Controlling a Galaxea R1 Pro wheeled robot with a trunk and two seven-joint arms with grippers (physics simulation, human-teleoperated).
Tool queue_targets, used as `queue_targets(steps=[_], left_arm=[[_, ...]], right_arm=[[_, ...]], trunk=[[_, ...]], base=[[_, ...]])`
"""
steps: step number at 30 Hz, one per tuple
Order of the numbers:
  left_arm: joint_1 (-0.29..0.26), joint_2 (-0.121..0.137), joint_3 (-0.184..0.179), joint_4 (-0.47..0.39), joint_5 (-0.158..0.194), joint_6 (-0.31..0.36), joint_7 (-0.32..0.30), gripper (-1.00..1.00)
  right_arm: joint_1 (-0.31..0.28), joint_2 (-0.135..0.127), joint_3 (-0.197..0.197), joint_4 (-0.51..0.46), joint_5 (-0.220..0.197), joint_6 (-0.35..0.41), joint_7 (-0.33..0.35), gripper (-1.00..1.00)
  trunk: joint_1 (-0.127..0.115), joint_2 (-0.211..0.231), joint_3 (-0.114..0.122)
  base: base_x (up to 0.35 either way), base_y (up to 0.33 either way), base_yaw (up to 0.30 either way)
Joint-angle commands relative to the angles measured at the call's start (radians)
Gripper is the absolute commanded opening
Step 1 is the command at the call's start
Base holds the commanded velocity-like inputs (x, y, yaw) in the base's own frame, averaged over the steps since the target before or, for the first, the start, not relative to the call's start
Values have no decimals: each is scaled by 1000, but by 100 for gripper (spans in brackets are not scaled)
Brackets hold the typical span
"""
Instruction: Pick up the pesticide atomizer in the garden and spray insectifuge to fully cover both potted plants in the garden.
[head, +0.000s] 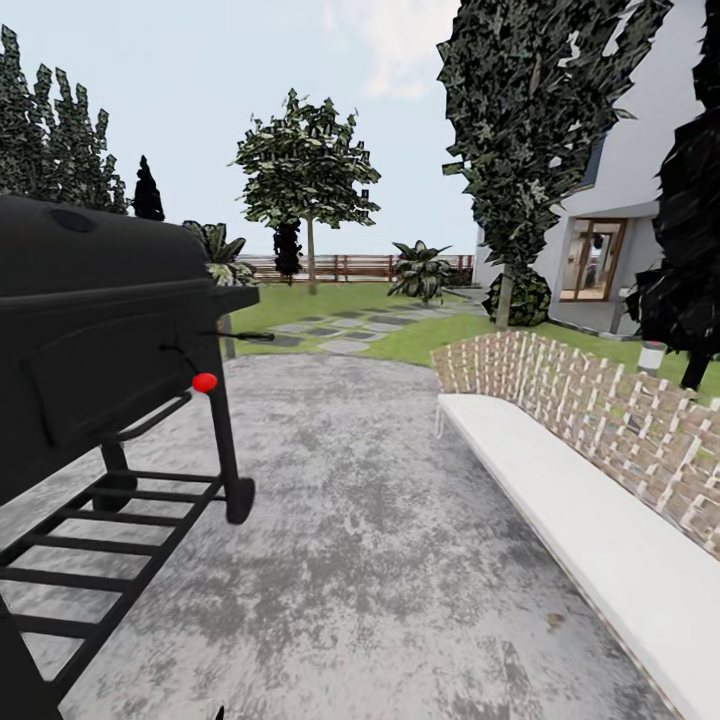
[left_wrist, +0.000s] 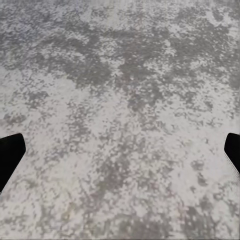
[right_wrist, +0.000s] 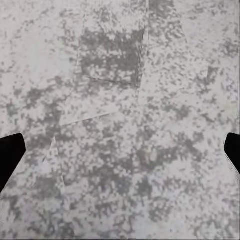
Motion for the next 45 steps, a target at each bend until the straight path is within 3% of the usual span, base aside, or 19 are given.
queue_targets(steps=[1,45], left_arm=[[-1,0,0,1,3,-3,1,100],[-1,0,0,1,3,-3,1,100]], right_arm=[[0,0,-1,-2,0,6,0,100],[0,0,-1,-2,0,6,-1,100]], trunk=[[0,0,-1],[0,0,-1]], base=[[338,-1,0],[338,-7,0]])
